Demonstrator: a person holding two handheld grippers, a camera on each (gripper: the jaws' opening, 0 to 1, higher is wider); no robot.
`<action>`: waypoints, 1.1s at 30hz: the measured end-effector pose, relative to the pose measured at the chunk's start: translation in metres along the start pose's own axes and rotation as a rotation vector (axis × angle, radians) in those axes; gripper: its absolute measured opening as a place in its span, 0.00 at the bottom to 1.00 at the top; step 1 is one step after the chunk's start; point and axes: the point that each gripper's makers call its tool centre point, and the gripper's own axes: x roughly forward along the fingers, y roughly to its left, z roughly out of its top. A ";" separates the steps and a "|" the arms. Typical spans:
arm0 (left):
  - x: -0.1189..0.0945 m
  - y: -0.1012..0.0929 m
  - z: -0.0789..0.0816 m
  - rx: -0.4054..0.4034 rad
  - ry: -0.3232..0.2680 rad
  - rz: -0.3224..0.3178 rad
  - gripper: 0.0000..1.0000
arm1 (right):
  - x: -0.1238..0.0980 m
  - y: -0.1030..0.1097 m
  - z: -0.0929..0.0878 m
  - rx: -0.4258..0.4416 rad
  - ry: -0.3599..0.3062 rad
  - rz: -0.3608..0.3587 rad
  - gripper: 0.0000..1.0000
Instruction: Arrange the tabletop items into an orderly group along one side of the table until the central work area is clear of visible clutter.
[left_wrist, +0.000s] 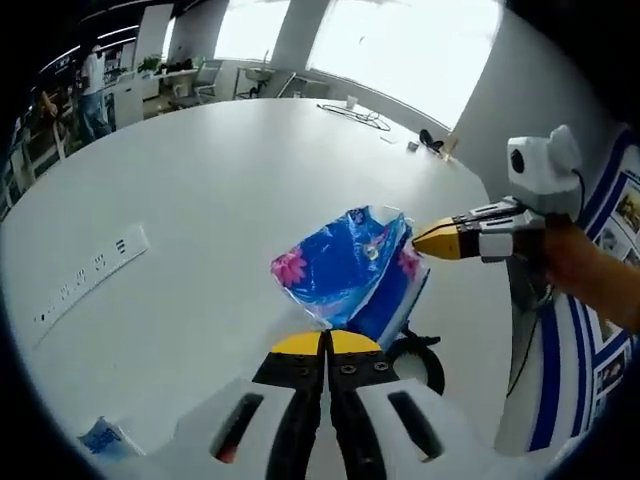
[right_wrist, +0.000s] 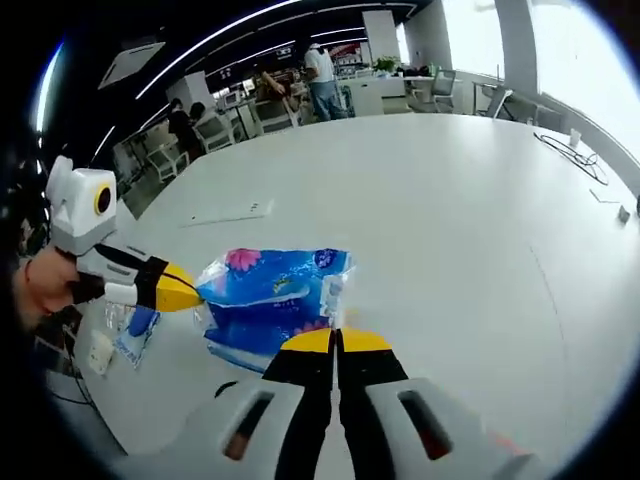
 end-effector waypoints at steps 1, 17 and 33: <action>0.003 0.000 0.000 0.001 0.001 -0.002 0.00 | 0.001 -0.004 -0.001 -0.002 0.005 -0.004 0.00; 0.046 0.001 -0.011 0.002 0.057 -0.028 0.00 | 0.024 -0.035 -0.025 0.036 0.045 -0.015 0.00; 0.058 0.000 -0.020 -0.011 0.085 -0.039 0.00 | 0.033 -0.043 -0.040 0.053 0.077 -0.012 0.00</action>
